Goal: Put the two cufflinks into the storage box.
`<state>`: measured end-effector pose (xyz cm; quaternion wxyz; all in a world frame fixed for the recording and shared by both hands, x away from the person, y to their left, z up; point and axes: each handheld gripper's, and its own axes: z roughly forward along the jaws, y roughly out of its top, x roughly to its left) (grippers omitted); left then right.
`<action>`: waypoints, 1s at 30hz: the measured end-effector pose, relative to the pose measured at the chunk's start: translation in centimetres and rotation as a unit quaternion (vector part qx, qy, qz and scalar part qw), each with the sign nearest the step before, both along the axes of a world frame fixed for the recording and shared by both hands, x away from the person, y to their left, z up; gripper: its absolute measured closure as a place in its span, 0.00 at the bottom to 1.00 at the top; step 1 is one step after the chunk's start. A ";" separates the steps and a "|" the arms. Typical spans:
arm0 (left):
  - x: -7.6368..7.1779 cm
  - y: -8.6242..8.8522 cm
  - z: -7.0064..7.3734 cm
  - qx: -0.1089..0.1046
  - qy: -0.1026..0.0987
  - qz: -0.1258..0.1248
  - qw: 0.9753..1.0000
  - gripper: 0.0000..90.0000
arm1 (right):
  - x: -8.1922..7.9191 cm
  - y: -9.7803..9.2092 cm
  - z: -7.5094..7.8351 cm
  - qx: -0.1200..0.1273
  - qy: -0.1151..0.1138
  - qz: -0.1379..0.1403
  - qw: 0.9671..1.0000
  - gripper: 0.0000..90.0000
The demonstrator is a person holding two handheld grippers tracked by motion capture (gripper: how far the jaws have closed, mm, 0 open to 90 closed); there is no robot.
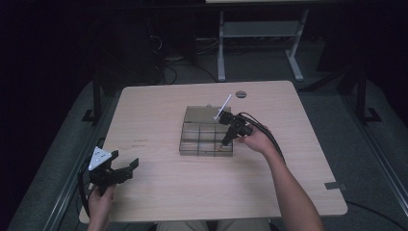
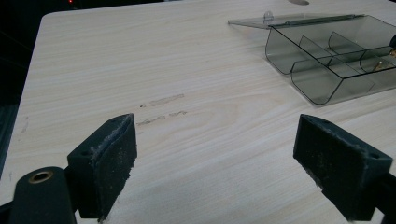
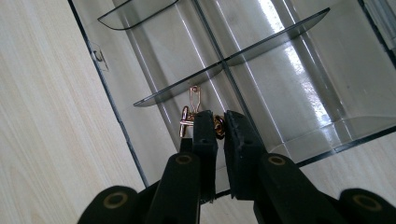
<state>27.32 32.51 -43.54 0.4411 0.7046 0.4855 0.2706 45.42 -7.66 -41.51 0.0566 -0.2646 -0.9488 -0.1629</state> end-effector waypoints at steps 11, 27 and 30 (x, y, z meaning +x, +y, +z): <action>0.0 0.0 0.0 0.002 0.002 -0.001 1.000 0.15 | 0.2 0.3 -0.5 -0.005 0.003 0.001 1.000 0.92; 0.0 0.0 0.0 0.001 0.002 -0.001 1.000 0.15 | 0.2 0.5 -0.6 -0.004 0.011 0.000 1.000 0.90; 0.0 0.0 0.0 0.001 0.003 -0.002 1.000 0.15 | 0.1 0.4 -0.4 -0.002 0.007 0.001 1.000 0.89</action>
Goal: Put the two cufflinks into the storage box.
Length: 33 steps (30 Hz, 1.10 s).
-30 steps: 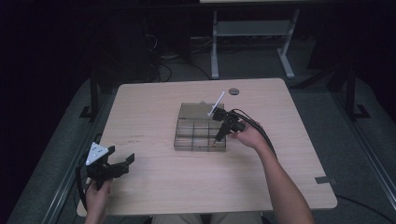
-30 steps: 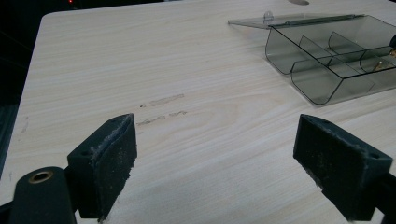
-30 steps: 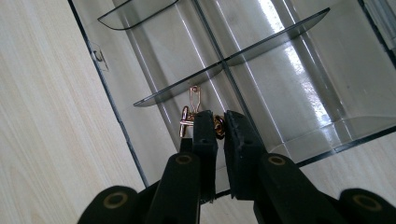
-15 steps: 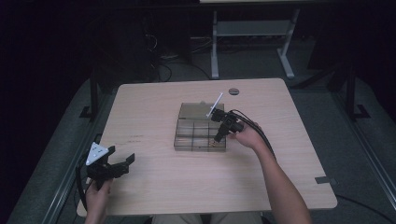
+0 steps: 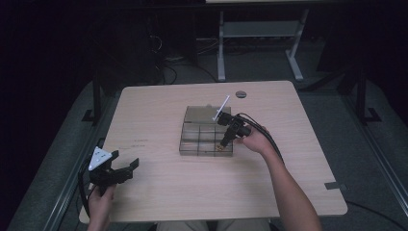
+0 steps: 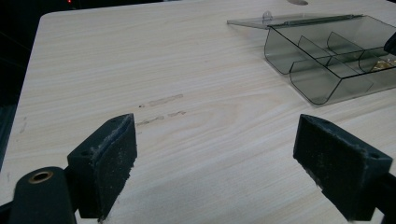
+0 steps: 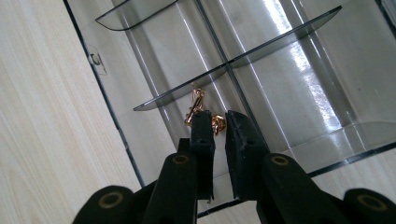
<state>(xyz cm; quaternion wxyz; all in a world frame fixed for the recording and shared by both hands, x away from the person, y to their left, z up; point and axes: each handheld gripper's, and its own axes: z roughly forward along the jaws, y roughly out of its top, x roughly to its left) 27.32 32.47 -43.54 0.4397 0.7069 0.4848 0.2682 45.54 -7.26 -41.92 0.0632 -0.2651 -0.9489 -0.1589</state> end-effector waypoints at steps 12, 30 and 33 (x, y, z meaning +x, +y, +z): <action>0.0 -0.1 0.0 0.001 -0.001 -0.003 1.000 0.15 | -0.4 -0.7 1.1 0.014 -0.006 -0.004 1.000 0.88; 0.1 -0.1 0.0 0.002 -0.002 -0.004 1.000 0.15 | -1.2 -2.8 3.0 0.031 -0.022 -0.019 0.999 0.83; 0.1 -0.1 0.0 0.002 -0.001 -0.003 1.000 0.15 | -1.3 -3.4 3.2 0.033 -0.025 -0.024 0.999 0.81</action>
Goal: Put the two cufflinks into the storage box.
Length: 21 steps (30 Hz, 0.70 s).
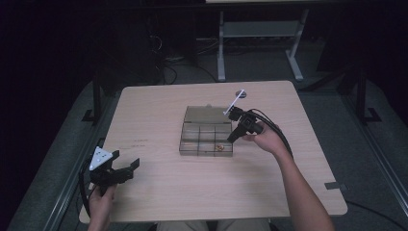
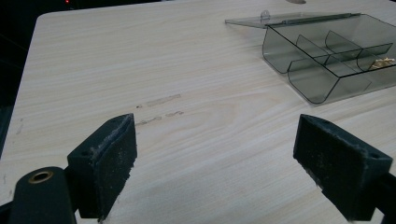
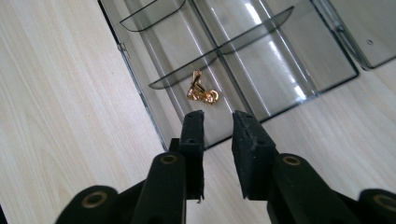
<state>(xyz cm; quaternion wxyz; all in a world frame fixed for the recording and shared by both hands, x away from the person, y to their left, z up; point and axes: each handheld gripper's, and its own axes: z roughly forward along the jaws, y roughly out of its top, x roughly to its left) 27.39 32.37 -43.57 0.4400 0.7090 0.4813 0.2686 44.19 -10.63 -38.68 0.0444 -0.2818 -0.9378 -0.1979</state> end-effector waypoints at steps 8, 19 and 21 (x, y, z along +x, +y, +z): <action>0.0 0.0 0.0 0.002 0.000 0.000 1.000 0.15 | -0.3 -1.4 0.4 0.009 -0.009 -0.010 1.000 0.80; 0.0 0.1 0.0 0.003 0.001 0.001 1.000 0.15 | -0.8 -3.0 0.7 0.012 -0.015 -0.022 1.000 0.77; 0.0 0.1 0.0 0.004 0.001 0.001 1.000 0.15 | -0.8 -3.3 0.7 0.013 -0.016 -0.024 1.000 0.77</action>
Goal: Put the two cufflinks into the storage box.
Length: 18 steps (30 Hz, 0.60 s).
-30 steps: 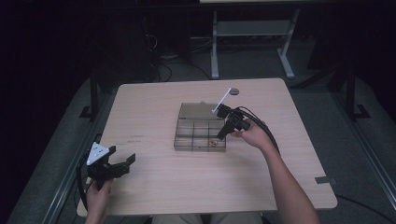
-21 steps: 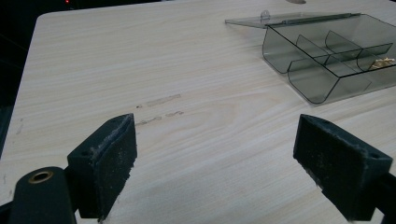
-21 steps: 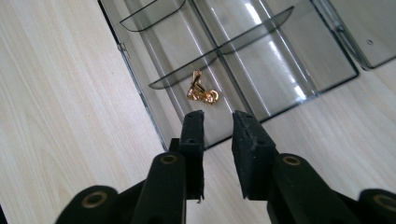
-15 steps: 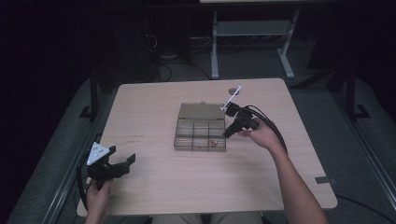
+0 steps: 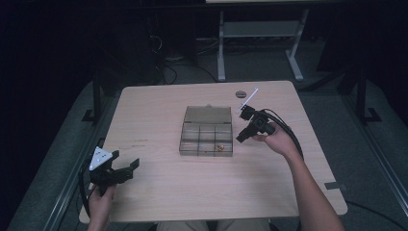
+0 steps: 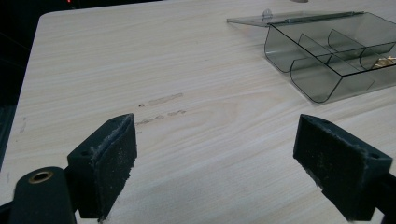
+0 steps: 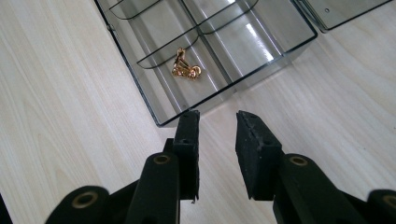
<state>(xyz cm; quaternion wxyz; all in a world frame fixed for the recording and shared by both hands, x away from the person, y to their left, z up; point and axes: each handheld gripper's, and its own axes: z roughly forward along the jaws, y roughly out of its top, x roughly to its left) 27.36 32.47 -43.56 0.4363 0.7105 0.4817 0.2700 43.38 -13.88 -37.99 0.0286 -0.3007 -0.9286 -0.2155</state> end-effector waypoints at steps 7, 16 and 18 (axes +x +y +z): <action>0.0 0.0 0.0 0.001 0.000 0.000 1.000 0.15 | -0.4 -0.8 0.0 0.002 -0.003 -0.007 1.000 0.75; 0.0 -0.1 0.0 0.002 0.000 -0.001 1.000 0.15 | -1.3 -2.4 -0.2 0.004 -0.007 -0.017 1.000 0.72; 0.0 -0.1 0.1 0.002 0.000 -0.001 1.000 0.15 | -1.5 -2.8 -0.2 0.006 -0.005 -0.024 1.000 0.72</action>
